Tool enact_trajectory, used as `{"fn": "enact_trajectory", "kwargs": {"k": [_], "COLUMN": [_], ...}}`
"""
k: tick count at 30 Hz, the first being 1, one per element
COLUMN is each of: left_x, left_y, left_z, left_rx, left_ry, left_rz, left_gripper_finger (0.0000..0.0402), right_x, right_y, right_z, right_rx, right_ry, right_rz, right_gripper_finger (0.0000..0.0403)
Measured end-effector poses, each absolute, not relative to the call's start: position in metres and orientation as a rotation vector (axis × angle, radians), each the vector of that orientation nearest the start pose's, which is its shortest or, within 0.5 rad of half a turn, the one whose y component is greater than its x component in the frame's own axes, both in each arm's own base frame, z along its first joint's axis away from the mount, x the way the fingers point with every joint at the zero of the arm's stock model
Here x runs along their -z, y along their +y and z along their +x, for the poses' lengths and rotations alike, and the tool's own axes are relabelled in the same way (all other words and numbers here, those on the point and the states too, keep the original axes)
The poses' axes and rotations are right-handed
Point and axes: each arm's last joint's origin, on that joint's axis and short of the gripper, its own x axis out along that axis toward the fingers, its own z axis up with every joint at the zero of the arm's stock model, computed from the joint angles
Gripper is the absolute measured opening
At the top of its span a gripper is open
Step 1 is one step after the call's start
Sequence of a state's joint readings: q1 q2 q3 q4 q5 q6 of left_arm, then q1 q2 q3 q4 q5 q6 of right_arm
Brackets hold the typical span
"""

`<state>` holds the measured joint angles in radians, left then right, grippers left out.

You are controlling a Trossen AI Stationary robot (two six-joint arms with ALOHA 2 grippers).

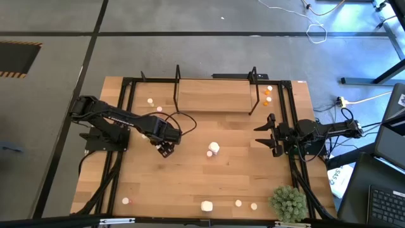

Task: Pick and place medicine bottles onto shelf by color
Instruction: Put the top left white pill bottle on the shelf

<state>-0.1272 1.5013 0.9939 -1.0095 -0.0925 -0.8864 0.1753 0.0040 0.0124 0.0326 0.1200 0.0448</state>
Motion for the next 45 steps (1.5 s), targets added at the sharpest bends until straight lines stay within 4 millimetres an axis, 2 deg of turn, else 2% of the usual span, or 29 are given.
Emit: {"fn": "enact_trajectory", "kwargs": {"k": [5,17,28,34,45], "left_x": [-0.204,-0.204,-0.206,-0.229,-0.305], "left_y": [-0.029,-0.029,-0.031,-0.032,-0.032], "left_z": [0.249,0.249,0.25,0.259,0.282], "left_rx": [-0.627,-0.619,-0.58,-0.553,-0.448], "left_ry": [1.387,1.39,1.393,1.352,1.128], "left_rz": [-0.548,-0.552,-0.597,-0.607,-0.506], "left_gripper_finger": [0.0253,0.0174,0.0169,0.0168,0.0167], "right_x": [-0.171,-0.171,-0.171,-0.171,-0.171], "right_y": [0.013,0.013,0.013,0.013,0.013], "right_z": [0.096,0.096,0.096,0.096,0.096], "right_rx": [-0.056,-0.056,-0.056,-0.056,-0.056], "right_ry": [-0.039,-0.039,-0.039,-0.039,-0.039], "right_rz": [0.051,0.051,0.051,0.051,0.051], "right_gripper_finger": [0.0223,0.0223,0.0223,0.0223,0.0223]}}
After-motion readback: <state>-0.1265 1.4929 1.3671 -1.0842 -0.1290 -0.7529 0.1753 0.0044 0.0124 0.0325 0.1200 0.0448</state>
